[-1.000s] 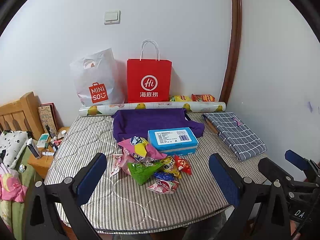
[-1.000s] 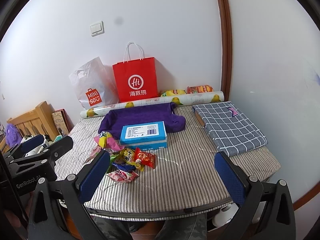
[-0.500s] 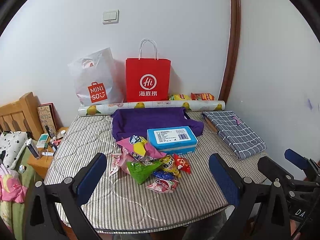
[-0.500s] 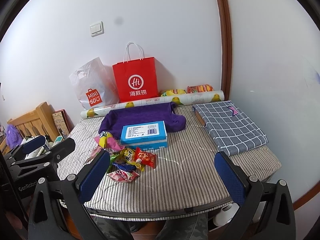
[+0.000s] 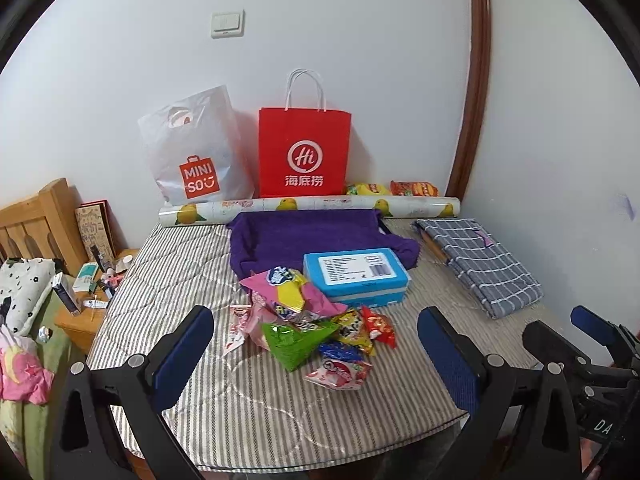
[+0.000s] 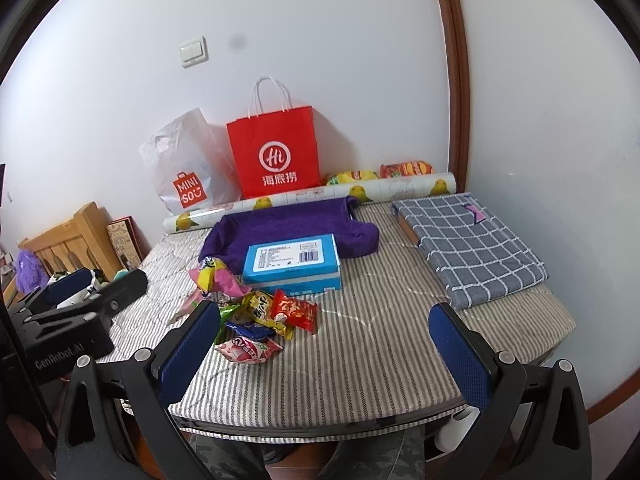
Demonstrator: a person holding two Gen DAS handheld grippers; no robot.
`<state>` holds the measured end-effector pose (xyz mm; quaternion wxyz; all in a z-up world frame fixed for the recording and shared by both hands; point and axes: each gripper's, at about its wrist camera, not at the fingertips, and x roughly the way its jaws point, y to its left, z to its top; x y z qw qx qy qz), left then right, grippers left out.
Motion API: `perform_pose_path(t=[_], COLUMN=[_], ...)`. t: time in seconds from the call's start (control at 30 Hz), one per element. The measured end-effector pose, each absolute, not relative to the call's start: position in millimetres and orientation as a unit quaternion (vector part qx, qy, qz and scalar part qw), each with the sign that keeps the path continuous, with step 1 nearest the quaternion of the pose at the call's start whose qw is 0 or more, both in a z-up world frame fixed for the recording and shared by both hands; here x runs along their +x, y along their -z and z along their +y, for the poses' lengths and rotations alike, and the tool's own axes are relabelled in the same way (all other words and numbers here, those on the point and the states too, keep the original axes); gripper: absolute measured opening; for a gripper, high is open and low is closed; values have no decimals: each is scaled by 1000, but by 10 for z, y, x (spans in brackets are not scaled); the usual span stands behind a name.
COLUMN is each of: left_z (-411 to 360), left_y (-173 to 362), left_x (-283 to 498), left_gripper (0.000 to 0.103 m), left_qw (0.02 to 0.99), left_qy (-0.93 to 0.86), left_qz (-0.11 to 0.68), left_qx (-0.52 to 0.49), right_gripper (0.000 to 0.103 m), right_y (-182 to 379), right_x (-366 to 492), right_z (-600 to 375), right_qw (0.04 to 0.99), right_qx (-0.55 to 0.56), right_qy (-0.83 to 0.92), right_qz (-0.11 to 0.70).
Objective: Organize snacks
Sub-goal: 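Move both tools down toward the snack pile beside the blue tissue box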
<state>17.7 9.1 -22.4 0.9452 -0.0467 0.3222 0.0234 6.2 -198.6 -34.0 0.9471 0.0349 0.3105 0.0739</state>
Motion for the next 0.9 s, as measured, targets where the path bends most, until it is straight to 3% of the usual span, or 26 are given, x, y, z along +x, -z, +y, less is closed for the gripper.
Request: perform_pose_path(t=[0.47,0.9], left_z=[649,1061], left_y=[771,1377], left_x=[574,966], left_gripper=[103,102], left_qw=[936,911], left_qy=[-54,-67], left_qz=[339,398], left_qx=[-79,-78], right_gripper=[101,83], right_y=[991,1529], right_x=[594,1258], right_z=[-1858,-1677], right_qw=[920,896], right_qx=[51,80], right_qy=[-90,-112], right_qz=[378,422])
